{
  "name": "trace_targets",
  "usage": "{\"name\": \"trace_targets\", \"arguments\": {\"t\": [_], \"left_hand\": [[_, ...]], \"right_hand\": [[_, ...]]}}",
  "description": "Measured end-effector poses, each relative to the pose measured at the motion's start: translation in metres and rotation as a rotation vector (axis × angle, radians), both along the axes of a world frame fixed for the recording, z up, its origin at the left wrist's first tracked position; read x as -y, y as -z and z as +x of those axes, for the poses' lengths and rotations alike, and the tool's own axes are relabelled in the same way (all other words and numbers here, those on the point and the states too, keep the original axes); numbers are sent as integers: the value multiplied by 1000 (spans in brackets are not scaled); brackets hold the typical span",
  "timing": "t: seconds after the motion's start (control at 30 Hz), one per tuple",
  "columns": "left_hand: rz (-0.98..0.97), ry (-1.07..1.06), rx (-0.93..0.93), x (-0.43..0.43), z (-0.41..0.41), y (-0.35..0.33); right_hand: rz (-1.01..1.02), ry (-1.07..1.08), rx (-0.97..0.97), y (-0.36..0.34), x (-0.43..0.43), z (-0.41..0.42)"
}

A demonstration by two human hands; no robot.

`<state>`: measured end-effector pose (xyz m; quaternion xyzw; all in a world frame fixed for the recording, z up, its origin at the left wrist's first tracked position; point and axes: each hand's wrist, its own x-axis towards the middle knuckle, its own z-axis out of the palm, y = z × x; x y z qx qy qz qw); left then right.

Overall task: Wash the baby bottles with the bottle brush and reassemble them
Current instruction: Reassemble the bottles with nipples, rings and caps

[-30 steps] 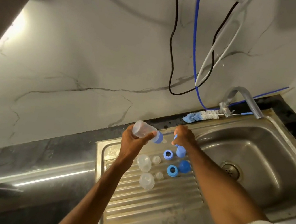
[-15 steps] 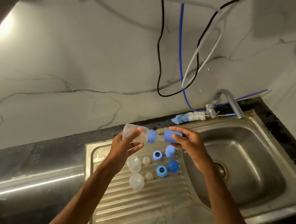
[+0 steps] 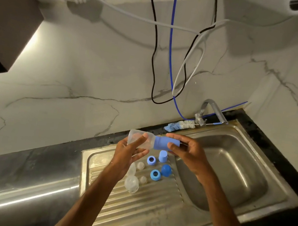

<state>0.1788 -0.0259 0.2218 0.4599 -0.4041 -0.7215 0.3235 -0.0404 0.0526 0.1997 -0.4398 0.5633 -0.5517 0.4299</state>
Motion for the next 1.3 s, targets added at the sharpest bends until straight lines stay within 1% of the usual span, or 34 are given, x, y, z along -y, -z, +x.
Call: {"name": "trace_targets", "arguments": {"t": [0.07, 0.2, 0.33, 0.43, 0.53, 0.63, 0.67, 0.7, 0.73, 0.8, 0.9, 1.03, 1.1, 1.17, 1.23, 1.3], "left_hand": [[-4, -6, -6, -6, -4, -3], [-48, 6, -10, -10, -7, -5], [-69, 8, -35, -11, -7, -2], [-80, 53, -76, -9, -5, -6], [-116, 56, -93, -5, -4, -6], [-163, 53, -48, 1, 0, -2], [-192, 77, -22, 4, 2, 1], [-227, 117, 24, 8, 5, 3], [-264, 160, 81, 15, 9, 6], [-418, 251, 228, 30, 14, 11], [-671, 371, 495, 52, 15, 17], [-849, 463, 639, 71, 6, 20], [-903, 465, 713, 82, 0, 27], [-917, 438, 786, 94, -4, 38], [-897, 356, 814, 105, -4, 52], [-836, 277, 836, 114, 0, 69]], "right_hand": [[-25, 18, -75, -3, -2, 5], [-97, 13, -153, -11, -5, 10], [-147, 21, -183, -15, -3, 11], [-133, 22, -200, -17, 4, 8], [-94, 30, -141, -17, 10, 9], [20, -26, 78, -19, 11, 11], [75, -59, 130, -20, 11, 9], [121, -97, 135, -20, 12, 6], [154, -128, 121, -20, 12, 2], [167, -129, 44, -21, 17, -6], [109, -65, -156, -25, 35, -12], [32, -64, -445, -28, 70, -2], [-10, -52, -548, -24, 87, 8], [-28, -44, -612, -16, 104, 19], [-26, -55, -602, -6, 116, 26], [12, -59, -566, 5, 122, 31]]}}
